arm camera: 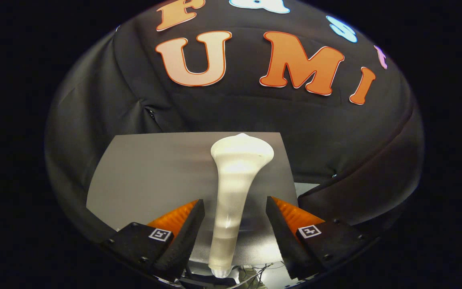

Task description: Iron the clothes twice with a garment steamer, once on the left side and once on the right side.

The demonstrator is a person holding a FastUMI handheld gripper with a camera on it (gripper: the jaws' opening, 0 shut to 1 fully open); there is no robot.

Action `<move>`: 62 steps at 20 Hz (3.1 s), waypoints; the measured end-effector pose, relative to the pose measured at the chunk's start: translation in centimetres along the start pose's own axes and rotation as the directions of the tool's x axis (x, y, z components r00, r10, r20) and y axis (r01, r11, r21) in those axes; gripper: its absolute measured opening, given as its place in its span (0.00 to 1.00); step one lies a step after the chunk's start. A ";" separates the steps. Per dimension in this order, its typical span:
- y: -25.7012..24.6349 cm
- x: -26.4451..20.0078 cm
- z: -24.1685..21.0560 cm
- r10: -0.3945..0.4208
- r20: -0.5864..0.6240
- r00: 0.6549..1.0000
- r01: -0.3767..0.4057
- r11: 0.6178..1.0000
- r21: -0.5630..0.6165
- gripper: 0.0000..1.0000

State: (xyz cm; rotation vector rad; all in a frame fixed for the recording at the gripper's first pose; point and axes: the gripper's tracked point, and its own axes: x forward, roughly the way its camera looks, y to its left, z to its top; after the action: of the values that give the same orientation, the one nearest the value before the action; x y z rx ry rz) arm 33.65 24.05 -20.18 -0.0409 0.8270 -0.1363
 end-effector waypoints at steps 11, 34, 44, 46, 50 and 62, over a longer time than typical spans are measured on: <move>1.5 3.0 -2.9 -0.004 -0.103 0.995 0.006 1.000 0.018 0.86; 1.2 0.0 -1.8 0.081 0.018 0.997 -0.082 0.994 0.072 0.29; -0.6 -10.8 -3.7 0.106 0.175 0.979 -0.113 0.993 0.030 0.29; -1.8 -13.7 -3.9 0.104 0.214 0.971 -0.114 0.993 0.033 0.29; -4.4 -19.9 -4.0 0.103 0.324 0.941 -0.115 0.993 0.020 0.29; -15.9 -32.9 -2.5 0.053 0.548 0.835 -0.061 0.998 -0.005 0.29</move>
State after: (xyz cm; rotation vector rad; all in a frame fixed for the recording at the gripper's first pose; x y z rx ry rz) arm 8.16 12.88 3.61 -0.0405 0.2479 -0.0662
